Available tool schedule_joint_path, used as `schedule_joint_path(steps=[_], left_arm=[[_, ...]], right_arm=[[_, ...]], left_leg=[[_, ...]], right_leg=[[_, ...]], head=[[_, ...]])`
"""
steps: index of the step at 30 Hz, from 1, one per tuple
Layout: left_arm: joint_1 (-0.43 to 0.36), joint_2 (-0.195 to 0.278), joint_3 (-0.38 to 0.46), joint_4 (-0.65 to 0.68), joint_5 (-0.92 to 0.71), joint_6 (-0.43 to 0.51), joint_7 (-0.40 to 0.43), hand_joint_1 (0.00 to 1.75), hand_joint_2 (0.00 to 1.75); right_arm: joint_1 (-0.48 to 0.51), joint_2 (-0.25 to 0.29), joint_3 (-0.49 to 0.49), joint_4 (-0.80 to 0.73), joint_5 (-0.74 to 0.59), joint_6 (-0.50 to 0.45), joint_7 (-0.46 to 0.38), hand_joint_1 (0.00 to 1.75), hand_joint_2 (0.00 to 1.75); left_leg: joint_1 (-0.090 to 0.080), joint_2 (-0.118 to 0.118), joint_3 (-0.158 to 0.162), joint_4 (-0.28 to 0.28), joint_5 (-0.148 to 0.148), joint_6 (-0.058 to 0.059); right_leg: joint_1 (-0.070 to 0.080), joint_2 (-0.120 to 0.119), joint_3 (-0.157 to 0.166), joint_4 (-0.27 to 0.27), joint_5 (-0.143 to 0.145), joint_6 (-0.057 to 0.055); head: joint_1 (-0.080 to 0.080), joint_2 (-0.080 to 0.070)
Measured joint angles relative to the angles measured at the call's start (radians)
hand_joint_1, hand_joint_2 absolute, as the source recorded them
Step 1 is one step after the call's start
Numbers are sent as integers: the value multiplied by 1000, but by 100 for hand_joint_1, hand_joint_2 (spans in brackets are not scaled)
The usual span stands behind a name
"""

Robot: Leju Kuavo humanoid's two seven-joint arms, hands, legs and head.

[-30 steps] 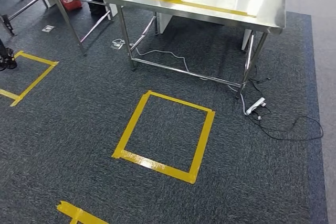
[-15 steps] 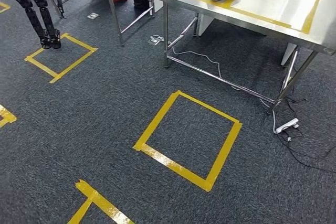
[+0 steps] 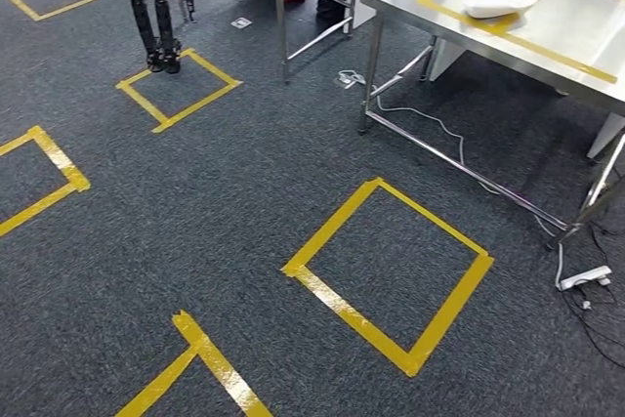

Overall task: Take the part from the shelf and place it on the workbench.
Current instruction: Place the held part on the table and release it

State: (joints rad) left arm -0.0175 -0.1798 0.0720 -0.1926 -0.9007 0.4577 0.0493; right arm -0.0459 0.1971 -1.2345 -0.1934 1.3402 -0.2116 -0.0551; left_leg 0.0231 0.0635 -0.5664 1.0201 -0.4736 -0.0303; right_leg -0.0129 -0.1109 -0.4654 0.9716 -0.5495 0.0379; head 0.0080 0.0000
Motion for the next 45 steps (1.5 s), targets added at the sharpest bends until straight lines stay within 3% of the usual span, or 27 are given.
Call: schedule_joint_path(steps=[2,4,6,8,9,10,11,13,15,17,18,20,21,23,24,26,28,30,32,33,35,37,39,40,41,43,45], left_arm=[[1,0,0,0,0,0,0,0,0],[1,0,0,0,0,0,0,0,0],[0,-1,0,0,0,0,0,0,0],[0,-1,1,0,0,0,0,0,0],[0,-1,1,0,0,0,0,0,0],[1,-1,1,0,0,0,0,0,0],[0,-2,1,0,0,0,0,0,0],[-1,-3,1,0,0,0,0,0,0],[-3,-5,1,0,0,-1,0,0,0],[-2,-5,1,1,0,-1,0,0,0],[0,-5,1,1,0,-1,0,0,0],[-1,-3,1,1,0,-1,0,0,0],[-1,-2,1,1,0,-1,0,0,0],[-3,-2,1,1,0,-1,0,0,0],[-2,-2,1,1,0,-1,0,0,0],[0,0,1,1,0,-2,0,0,0],[0,1,1,1,0,-3,0,0,0],[-1,1,1,1,-1,-4,0,0,0],[1,1,1,1,-1,-5,0,0,0],[3,2,1,2,-1,-5,0,0,0],[3,2,1,2,0,-5,0,0,0],[2,2,1,2,-2,-5,1,0,0],[1,2,1,2,-3,-5,3,0,0],[1,2,1,2,-3,-6,4,0,0],[1,2,1,2,-4,-7,4,0,0],[1,2,1,2,-5,-8,4,0,0],[2,1,1,2,-6,-9,4,0,0]], right_arm=[[-5,0,2,0,2,-2,0,0,0],[-6,0,3,0,4,-2,1,0,0],[-4,0,4,0,5,-1,1,0,0],[-1,0,7,0,6,0,1,0,0],[-1,0,8,0,6,1,1,0,0],[-1,0,9,0,6,1,1,0,0],[-1,0,10,0,6,2,1,0,0],[-1,-1,10,0,6,2,1,0,0],[-1,-4,12,0,7,2,1,0,0],[-3,-5,14,0,7,2,2,0,0],[-4,-5,15,0,7,3,2,0,0],[-3,-5,17,0,8,7,2,0,0],[-2,-5,17,0,9,9,2,0,0],[0,-6,17,0,9,13,2,0,0],[0,-6,17,0,9,14,2,0,0],[-1,-6,18,0,10,19,2,0,0],[-1,-6,18,0,12,23,2,0,0],[-3,-6,18,0,12,24,2,0,0],[-7,-6,19,0,13,24,2,0,0],[-9,-6,19,0,13,24,3,0,0],[-9,-6,19,0,14,23,2,0,0],[-5,-6,19,0,14,23,2,0,0],[-1,-6,19,0,14,24,2,0,0],[0,-6,19,0,14,25,2,0,0],[0,-6,19,0,14,25,2,0,0],[-2,-6,19,0,10,25,0,0,0],[-6,-6,19,0,3,25,-1,0,0]], left_leg=[[-2,-22,-3,-1,0,20],[-2,-42,-4,-4,4,35],[-7,-63,-7,-4,7,45],[-15,-90,-9,-4,8,51],[-19,-105,-8,-4,7,53],[-23,-121,-7,-4,7,54],[-27,-137,-5,-4,7,54],[-29,-166,-3,-3,7,54],[-26,-190,-9,-3,9,49],[-22,-212,-16,-6,15,38],[-23,-202,-19,-3,14,33],[-26,-144,-44,50,-22,25],[-26,-109,-71,107,-55,20],[-19,-80,-131,231,-110,8],[-15,-76,-145,262,-116,2],[-7,-66,-113,209,-72,-7],[-6,-25,-36,71,-13,-9],[-11,0,6,-6,4,4],[-15,-15,6,-11,0,22],[-15,-24,5,-13,1,29],[-12,-45,4,-16,6,42],[-11,-67,1,-17,7,50],[-13,-94,0,-16,7,52],[-14,-109,1,-16,7,52],[-14,-121,2,-16,7,52],[-15,-141,5,-14,6,48],[-17,-153,1,-11,5,41]], right_leg=[[-5,-8,12,-4,-4,11],[-9,32,4,28,-34,18],[-9,88,-53,145,-98,16],[-4,105,-129,281,-140,8],[-1,108,-152,307,-133,2],[3,111,-154,289,-103,-6],[7,122,-139,234,-57,-17],[14,174,-95,102,19,-40],[18,210,-67,38,37,-50],[17,194,-55,22,39,-49],[15,181,-50,13,44,-49],[11,147,-38,-8,52,-50],[12,129,-35,-11,52,-52],[13,92,-34,-12,49,-53],[12,75,-33,-12,47,-52],[9,45,-29,-10,42,-46],[9,21,-25,-4,32,-35],[12,3,-25,2,20,-22],[12,-13,-15,3,14,-12],[9,-9,-13,6,9,-6],[3,36,-35,56,-29,2],[1,91,-101,189,-97,4],[1,107,-163,302,-127,2],[1,109,-170,306,-111,1],[1,111,-159,268,-77,-2],[1,125,-106,131,3,-6],[1,138,-69,41,34,-9]], head=[[6,0],[10,0],[17,0],[21,0],[22,0],[22,0],[22,0],[20,0],[21,0],[24,0],[24,0],[20,0],[19,0],[17,0],[17,0],[16,0],[15,0],[15,0],[17,0],[18,0],[23,0],[29,0],[32,0],[33,0],[33,0],[37,0],[41,0]])
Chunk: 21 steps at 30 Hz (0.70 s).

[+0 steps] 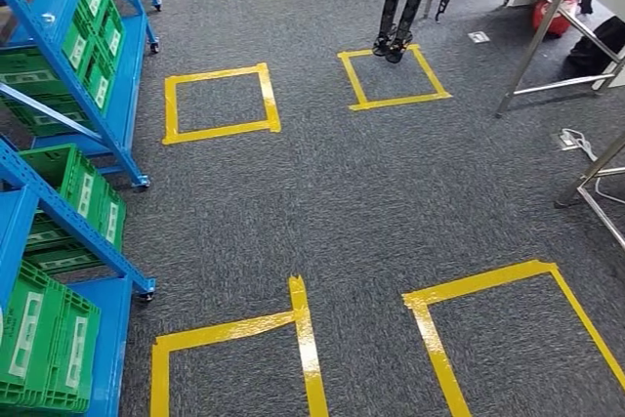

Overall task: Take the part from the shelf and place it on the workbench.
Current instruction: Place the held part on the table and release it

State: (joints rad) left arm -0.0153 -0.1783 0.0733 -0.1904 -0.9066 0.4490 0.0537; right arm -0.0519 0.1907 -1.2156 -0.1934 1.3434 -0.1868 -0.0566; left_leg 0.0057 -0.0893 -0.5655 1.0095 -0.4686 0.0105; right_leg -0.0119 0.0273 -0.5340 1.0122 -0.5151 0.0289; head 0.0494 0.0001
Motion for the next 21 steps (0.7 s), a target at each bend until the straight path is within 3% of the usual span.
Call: schedule_joint_path(steps=[3,5,8,9,10,11,14,16,19,21], left_arm=[[3,0,0,0,-2,0,-2,0,0],[3,0,0,0,-2,1,-4,0,0],[1,1,0,0,-2,2,-9,0,0],[2,1,0,0,-1,2,-11,0,0],[2,1,0,0,-1,2,-13,0,0],[2,2,0,0,0,2,-14,0,0],[2,2,0,0,2,2,-15,0,0],[1,2,0,0,4,2,-16,0,0],[4,2,1,0,10,2,-19,0,0],[5,2,2,0,14,1,-21,0,0]], right_arm=[[0,0,-1,0,-11,1,-2,0,0],[1,0,-1,0,-14,4,-5,0,0],[5,0,-2,0,-13,12,-9,0,0],[6,0,-2,0,-12,15,-9,0,0],[7,0,-2,0,-12,17,-10,0,0],[7,0,-2,0,-11,19,-11,0,0],[5,0,-2,0,-10,23,-13,0,0],[4,0,-2,0,-9,26,-14,0,0],[5,0,-2,0,-4,30,-14,0,0],[5,0,-1,0,-2,32,-14,0,0]], left_leg=[[2,-4,-7,3,0,-15],[2,21,-22,42,-28,-23],[0,68,-102,224,-119,-29],[0,73,-124,273,-134,-28],[0,75,-130,290,-130,-27],[0,76,-116,265,-107,-24],[-6,83,-17,73,-19,-10],[-10,88,11,11,-11,-6],[-12,87,13,0,-14,-11],[-13,87,13,1,-15,-9]], right_leg=[[1,0,7,-10,0,-9],[0,-9,9,-15,4,-19],[5,-29,11,-16,2,-29],[7,-36,12,-16,1,-31],[9,-41,12,-16,1,-32],[10,-45,14,-16,0,-32],[14,-49,19,-14,-4,-30],[17,-51,15,-10,-7,-27],[18,-52,11,-8,-9,-32],[16,-52,12,-12,-5,-29]], head=[[1,0],[-3,0],[-9,0],[-10,0],[-10,0],[-10,0],[-10,0],[-9,0],[-7,0],[-8,0]])
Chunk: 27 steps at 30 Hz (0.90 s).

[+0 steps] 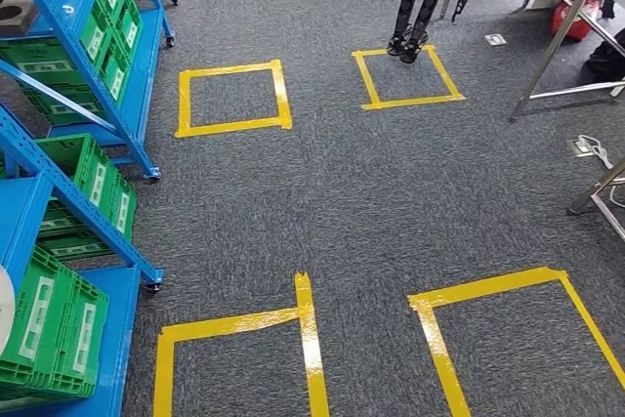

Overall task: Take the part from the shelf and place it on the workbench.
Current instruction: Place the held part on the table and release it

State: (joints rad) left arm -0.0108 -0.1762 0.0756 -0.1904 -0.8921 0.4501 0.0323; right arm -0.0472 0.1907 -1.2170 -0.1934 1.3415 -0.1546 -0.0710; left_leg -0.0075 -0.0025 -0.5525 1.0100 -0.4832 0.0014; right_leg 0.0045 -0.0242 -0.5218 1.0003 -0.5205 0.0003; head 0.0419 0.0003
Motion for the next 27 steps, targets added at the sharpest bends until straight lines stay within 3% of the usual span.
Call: schedule_joint_path(steps=[9,27], left_arm=[[-1,0,14,0,24,0,-33,0,0],[-1,0,31,0,33,13,-31,0,0]], right_arm=[[0,0,0,0,-2,1,-1,0,0],[0,0,0,0,-2,4,-1,0,0]], left_leg=[[-4,0,0,1,1,8],[-1,0,0,1,2,9]], right_leg=[[-4,1,1,-6,6,12],[-3,1,0,-3,6,13]], head=[[0,0],[-1,0]])
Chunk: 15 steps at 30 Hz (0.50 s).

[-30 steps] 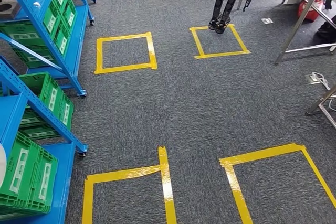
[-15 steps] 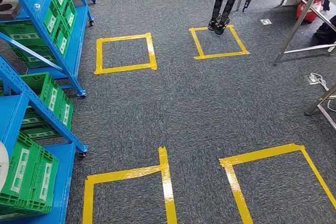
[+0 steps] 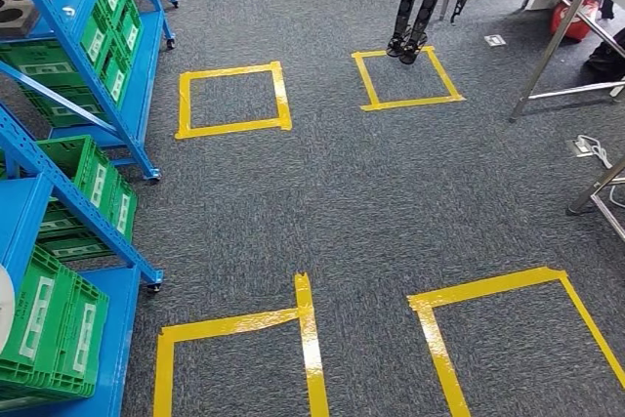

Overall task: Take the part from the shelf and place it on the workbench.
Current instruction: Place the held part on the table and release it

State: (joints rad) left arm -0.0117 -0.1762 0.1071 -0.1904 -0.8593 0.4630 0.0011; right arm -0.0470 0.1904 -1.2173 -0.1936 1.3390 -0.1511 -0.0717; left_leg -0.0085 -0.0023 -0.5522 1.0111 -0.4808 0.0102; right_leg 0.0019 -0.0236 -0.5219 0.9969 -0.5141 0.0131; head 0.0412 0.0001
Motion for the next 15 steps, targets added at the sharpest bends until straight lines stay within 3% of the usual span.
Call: schedule_joint_path(steps=[15], left_arm=[[0,0,0,0,-4,1,1,0,0]], right_arm=[[6,-13,0,0,4,32,-8,0,0]], left_leg=[[0,0,0,0,0,0]], right_leg=[[0,0,0,0,0,0]], head=[[0,0]])
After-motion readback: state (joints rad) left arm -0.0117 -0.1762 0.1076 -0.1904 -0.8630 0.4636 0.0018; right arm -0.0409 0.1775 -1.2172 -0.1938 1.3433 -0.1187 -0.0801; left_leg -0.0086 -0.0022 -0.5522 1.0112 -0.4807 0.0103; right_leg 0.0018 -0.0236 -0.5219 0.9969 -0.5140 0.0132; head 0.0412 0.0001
